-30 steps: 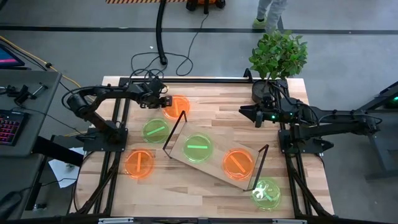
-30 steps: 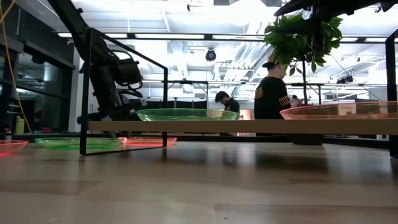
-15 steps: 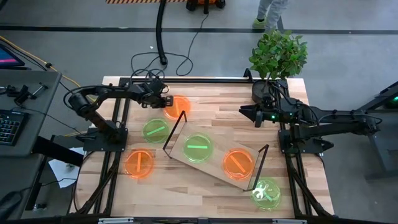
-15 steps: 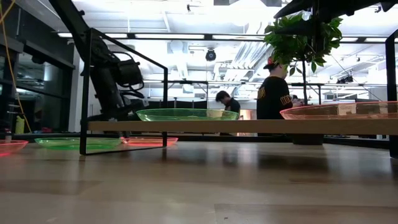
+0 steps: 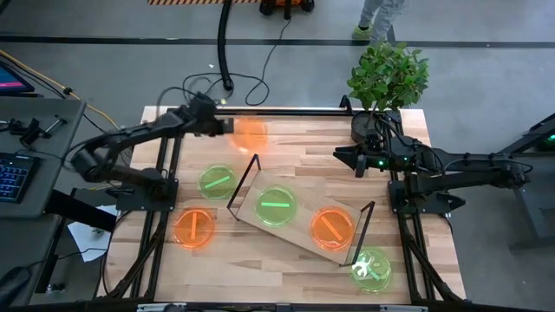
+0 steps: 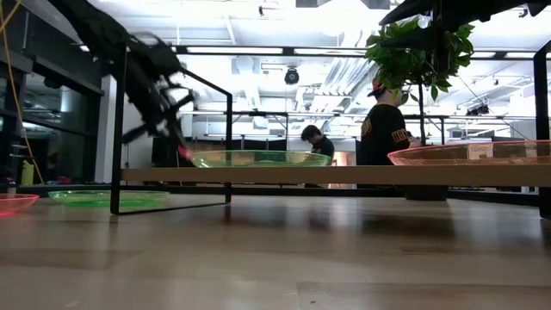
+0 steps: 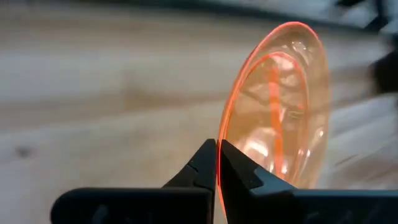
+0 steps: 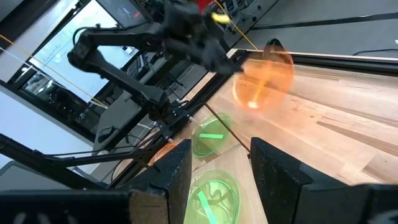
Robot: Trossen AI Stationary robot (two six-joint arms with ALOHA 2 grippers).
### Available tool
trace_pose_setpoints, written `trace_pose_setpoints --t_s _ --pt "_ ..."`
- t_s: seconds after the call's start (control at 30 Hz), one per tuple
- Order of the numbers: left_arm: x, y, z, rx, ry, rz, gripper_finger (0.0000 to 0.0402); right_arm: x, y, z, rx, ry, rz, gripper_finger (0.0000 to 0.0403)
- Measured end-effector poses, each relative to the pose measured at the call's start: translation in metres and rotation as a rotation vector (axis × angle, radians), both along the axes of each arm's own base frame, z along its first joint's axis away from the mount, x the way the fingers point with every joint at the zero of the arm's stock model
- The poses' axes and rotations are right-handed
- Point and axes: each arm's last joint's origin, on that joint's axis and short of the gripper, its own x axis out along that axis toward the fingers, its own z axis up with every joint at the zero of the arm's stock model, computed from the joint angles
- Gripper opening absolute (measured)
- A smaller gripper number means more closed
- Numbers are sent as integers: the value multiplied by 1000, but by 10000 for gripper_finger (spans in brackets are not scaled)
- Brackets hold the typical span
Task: Place and stack plates onto a shelf
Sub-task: Stack the top orange plate on the top of the orange plate on the shelf
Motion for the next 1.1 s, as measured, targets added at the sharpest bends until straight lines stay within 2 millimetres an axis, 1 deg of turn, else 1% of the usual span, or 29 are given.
trace_pose_setpoints --t_s 0.17,0.23,0.3,0.4,0.5,0.67,0.77,0.9,1.0,1.1 --pt "-8 -3 45 151 -122 13 1 0 0 0 -1 0 -3 145" --pt "-8 -5 60 183 -164 15 0 0 0 0 2 -2 -4 145" --pt "-3 -8 73 207 -204 1 0 0 0 1 6 -12 -4 145" --pt "10 -17 92 238 -257 -62 0 0 0 3 4 -30 -4 145" --pt "31 -29 112 285 -336 -144 0 1 0 6 -7 -66 -2 145" --pt "71 -61 133 318 -389 -283 0 2 0 17 -64 -165 3 145" --pt "96 -85 140 329 -395 -389 0 1 -1 25 -112 -232 -8 145" --pt "130 -117 139 314 -390 -506 0 0 -2 34 -176 -311 -62 145" --pt "152 -139 132 290 -378 -585 0 -2 -3 40 -220 -359 -95 145" --pt "172 -156 118 281 -339 -651 0 -3 -2 45 -260 -395 -104 145"
